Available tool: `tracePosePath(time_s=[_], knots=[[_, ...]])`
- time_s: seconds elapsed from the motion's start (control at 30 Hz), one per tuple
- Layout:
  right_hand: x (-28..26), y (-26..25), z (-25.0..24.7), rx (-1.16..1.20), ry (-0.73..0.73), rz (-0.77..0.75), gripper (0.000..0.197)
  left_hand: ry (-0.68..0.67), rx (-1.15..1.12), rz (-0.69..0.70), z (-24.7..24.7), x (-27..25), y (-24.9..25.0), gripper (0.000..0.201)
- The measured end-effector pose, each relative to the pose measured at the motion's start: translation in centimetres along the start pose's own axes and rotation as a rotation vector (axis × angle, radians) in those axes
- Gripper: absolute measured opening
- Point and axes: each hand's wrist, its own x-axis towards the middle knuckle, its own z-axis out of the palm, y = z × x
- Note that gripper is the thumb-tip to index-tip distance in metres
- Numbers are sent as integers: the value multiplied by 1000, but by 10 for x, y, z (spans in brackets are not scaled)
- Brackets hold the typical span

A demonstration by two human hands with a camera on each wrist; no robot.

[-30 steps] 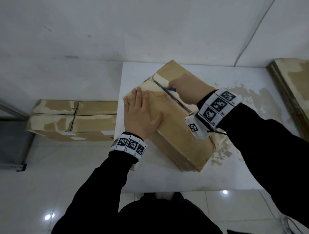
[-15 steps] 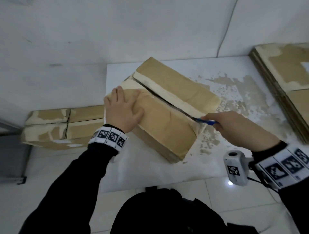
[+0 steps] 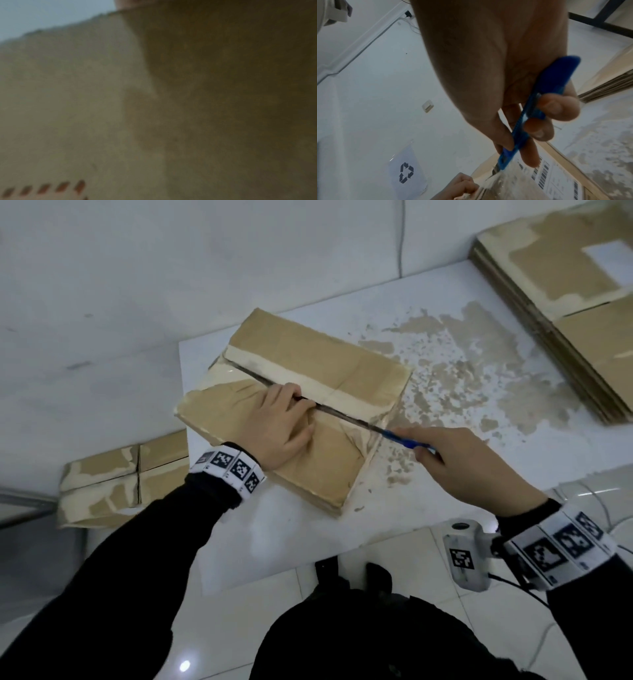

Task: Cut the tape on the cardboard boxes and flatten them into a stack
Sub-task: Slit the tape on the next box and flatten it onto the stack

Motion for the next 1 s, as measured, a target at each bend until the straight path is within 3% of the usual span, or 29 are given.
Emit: tracePosePath(time_s=[0.33, 0.53, 0.7, 0.8, 0.9, 1.0], knots=[[13, 14, 4, 365, -99, 64, 41, 188, -93, 10, -2, 2, 6, 51], [23, 13, -15, 325, -206, 34, 42, 280, -90, 16, -2, 2, 7, 52], [13, 25, -30, 513, -406, 101, 42, 286, -67, 11, -2, 5, 8, 52], [4, 30, -39, 479, -304, 92, 42, 251, -8, -10, -2, 7, 6, 51], [-5, 26, -35, 192, -107, -47, 42, 85, 110, 14, -2, 10, 5, 54], [-4, 27, -27, 35, 32, -123, 42, -67, 116, -89, -17, 23, 12, 58]])
